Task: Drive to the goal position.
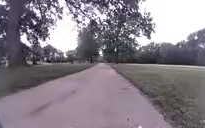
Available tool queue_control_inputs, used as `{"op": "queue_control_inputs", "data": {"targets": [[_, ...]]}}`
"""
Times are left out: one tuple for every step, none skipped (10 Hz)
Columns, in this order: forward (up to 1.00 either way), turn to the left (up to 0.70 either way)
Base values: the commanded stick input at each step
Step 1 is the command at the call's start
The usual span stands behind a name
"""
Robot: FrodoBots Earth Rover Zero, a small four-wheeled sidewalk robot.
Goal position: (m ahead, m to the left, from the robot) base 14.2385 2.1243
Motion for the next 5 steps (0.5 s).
{"op": "queue_control_inputs", "data": {"targets": [[0.7,0.0],[0.7,0.0],[0.7,0.0],[0.7,0.0],[0.7,0.0]]}}
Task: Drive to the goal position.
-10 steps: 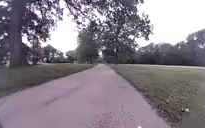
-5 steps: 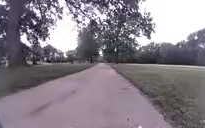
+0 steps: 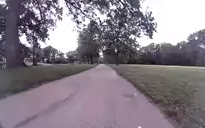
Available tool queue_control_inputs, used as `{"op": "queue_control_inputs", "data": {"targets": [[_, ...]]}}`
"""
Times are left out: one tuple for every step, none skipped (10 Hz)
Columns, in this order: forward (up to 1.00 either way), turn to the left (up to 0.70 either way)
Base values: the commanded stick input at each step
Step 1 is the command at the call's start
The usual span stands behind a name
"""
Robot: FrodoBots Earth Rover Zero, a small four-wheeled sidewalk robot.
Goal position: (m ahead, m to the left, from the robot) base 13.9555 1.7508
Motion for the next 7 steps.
{"op": "queue_control_inputs", "data": {"targets": [[0.7,0.0],[0.7,0.0],[0.7,0.0],[0.7,-0.09],[0.7,-0.14],[0.7,-0.1],[0.7,0.0]]}}
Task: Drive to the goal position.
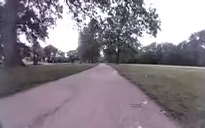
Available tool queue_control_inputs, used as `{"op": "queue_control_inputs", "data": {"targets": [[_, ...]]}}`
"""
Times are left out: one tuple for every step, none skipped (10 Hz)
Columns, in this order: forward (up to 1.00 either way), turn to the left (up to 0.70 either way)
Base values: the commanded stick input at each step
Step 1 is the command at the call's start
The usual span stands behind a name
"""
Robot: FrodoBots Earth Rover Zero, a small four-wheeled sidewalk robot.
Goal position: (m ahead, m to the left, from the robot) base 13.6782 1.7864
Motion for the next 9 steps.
{"op": "queue_control_inputs", "data": {"targets": [[0.7,0.0],[0.7,0.0],[0.7,0.0],[0.7,-0.02],[0.7,-0.1],[0.7,-0.09],[0.7,-0.05],[0.7,0.0],[0.7,0.0]]}}
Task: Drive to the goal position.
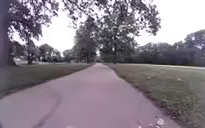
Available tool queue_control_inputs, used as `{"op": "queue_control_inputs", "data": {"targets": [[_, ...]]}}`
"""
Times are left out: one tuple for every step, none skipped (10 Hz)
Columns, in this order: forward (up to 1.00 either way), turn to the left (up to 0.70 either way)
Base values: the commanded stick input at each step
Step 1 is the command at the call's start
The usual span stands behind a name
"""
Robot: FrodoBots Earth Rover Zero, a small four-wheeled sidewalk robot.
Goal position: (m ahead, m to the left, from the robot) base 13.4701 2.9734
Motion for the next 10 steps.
{"op": "queue_control_inputs", "data": {"targets": [[0.7,0.0],[0.7,0.0],[0.7,0.0],[0.7,0.0],[0.7,0.0],[0.7,0.0],[0.7,0.0],[0.7,0.0],[0.7,0.01],[0.7,0.05]]}}
